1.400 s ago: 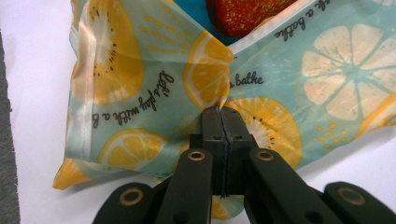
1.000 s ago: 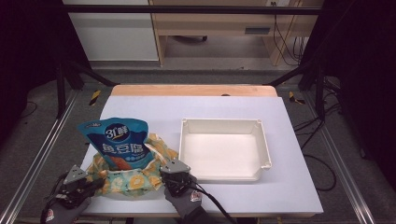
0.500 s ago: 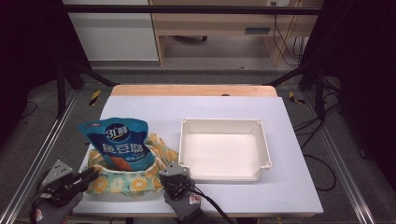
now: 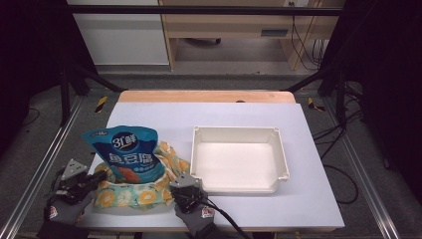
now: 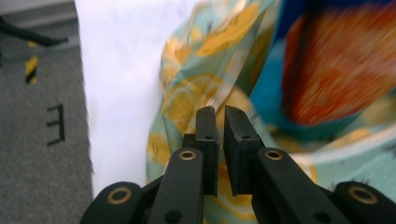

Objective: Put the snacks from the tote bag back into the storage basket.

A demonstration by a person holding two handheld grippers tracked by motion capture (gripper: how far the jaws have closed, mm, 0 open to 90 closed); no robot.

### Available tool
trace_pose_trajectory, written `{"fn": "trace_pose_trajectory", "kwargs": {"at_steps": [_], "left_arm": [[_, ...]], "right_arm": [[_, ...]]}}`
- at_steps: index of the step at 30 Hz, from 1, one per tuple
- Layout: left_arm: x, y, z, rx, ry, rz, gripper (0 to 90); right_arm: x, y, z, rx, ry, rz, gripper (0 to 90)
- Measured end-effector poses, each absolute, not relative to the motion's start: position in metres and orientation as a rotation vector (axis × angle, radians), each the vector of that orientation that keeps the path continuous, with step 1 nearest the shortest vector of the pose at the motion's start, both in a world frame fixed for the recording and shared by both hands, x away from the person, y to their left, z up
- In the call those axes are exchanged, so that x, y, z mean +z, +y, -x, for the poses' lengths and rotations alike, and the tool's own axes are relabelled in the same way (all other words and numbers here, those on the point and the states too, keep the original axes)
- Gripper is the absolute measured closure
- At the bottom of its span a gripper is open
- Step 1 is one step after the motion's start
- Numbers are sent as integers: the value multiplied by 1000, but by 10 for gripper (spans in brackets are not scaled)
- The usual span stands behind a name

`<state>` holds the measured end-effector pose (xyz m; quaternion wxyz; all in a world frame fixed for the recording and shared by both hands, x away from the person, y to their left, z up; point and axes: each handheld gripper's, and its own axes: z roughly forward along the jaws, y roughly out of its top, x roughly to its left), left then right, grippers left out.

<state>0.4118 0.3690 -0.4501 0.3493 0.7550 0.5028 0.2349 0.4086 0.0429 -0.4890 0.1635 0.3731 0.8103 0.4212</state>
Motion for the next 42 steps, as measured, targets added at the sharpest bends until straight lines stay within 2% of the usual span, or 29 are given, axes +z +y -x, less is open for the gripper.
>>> {"fn": "trace_pose_trajectory", "kwargs": {"at_steps": [7, 16, 35, 42], "left_arm": [[-473, 378, -413, 572, 1342, -1969, 858], [-477, 377, -414, 573, 1323, -1985, 853], [-435, 378, -391, 615, 1215, -1824, 619], [-418, 377, -384, 642, 1186, -1776, 574]], "right_arm": [[-489, 43, -409, 1174, 2303, -1079, 900], [-490, 43, -409, 1145, 2313, -1082, 900], [-467, 33, -400, 1373, 2230, -1008, 731], [-451, 28, -400, 1439, 2186, -983, 674]]}}
